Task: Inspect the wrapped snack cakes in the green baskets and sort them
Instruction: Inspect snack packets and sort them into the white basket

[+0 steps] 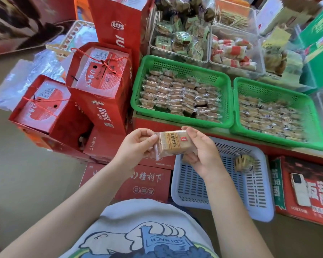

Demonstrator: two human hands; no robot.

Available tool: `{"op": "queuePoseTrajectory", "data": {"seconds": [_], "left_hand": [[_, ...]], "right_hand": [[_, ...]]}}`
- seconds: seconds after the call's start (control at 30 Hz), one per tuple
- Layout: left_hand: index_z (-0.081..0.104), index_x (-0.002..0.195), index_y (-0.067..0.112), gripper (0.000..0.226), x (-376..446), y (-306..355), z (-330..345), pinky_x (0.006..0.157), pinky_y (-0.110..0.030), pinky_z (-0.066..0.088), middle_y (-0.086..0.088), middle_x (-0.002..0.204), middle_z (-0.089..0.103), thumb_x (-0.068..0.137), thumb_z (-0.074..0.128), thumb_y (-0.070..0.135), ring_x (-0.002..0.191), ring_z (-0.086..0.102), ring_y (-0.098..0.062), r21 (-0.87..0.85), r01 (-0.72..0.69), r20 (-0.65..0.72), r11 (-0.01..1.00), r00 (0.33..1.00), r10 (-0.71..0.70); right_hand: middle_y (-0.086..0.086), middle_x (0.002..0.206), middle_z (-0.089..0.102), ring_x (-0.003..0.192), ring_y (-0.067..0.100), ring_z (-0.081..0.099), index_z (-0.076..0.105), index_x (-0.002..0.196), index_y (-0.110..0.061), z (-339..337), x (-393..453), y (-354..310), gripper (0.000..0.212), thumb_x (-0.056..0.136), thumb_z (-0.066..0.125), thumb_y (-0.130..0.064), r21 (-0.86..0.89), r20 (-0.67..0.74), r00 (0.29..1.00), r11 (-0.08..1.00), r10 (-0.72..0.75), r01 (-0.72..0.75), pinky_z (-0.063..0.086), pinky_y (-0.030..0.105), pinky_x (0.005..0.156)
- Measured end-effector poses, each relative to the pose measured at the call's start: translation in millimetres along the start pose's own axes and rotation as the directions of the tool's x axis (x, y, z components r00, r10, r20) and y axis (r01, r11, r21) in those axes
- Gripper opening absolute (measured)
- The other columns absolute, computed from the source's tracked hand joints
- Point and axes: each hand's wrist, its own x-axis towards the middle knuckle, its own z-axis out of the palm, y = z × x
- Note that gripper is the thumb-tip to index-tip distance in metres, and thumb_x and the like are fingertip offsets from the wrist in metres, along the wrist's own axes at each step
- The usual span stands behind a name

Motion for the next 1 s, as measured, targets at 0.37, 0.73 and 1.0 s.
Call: {"op": "queuePoseTrajectory", "data": {"seconds": [0.37,0.73,1.0], "left_hand": [[0.051,0.132,0.015,0.05,5.1,12.7,10.9,0.064,-0.028,0.058,-0.01,0.088,0.073,0.087,0.074,0.02,0.07,0.066,-0.017,-0.023,0.095,0.137,0.995,0.986,-0.091],[0.061,0.122,0.02,0.033,39.6,19.8,12.7,0.074,-0.033,0.054,-0.004,0.088,0.073,0.092,0.07,0.009,0.073,0.065,-0.018,0.178,-0.019,0.051,0.984,0.999,0.01],[0.075,0.088,0.016,0.007,95.6,20.3,10.6,0.075,-0.034,0.062,0.003,0.075,0.076,0.086,0.078,0.011,0.072,0.074,-0.011,0.421,-0.181,-0.145,0.889,0.954,0.264]], "right_hand": [[0.015,0.086,0.062,0.033,0.007,0.04,0.057,0.092,-0.014,-4.1,7.6,-4.8,0.011,0.102,0.051,-0.013,0.286,-0.164,0.986,0.956,-0.015,0.062,0.028,0.018,0.028],[0.019,0.092,0.065,0.038,0.004,0.048,0.055,0.103,-0.009,-0.1,46.8,-20.9,0.004,0.102,0.054,-0.013,0.026,-0.264,0.955,0.988,-0.138,0.15,0.029,0.018,0.032],[0.011,0.075,0.049,0.047,0.012,0.035,0.06,0.11,0.001,8.7,108.0,-29.7,0.037,0.097,0.062,-0.034,-0.115,-0.215,0.975,0.993,-0.055,0.031,0.029,0.023,0.041]]}}
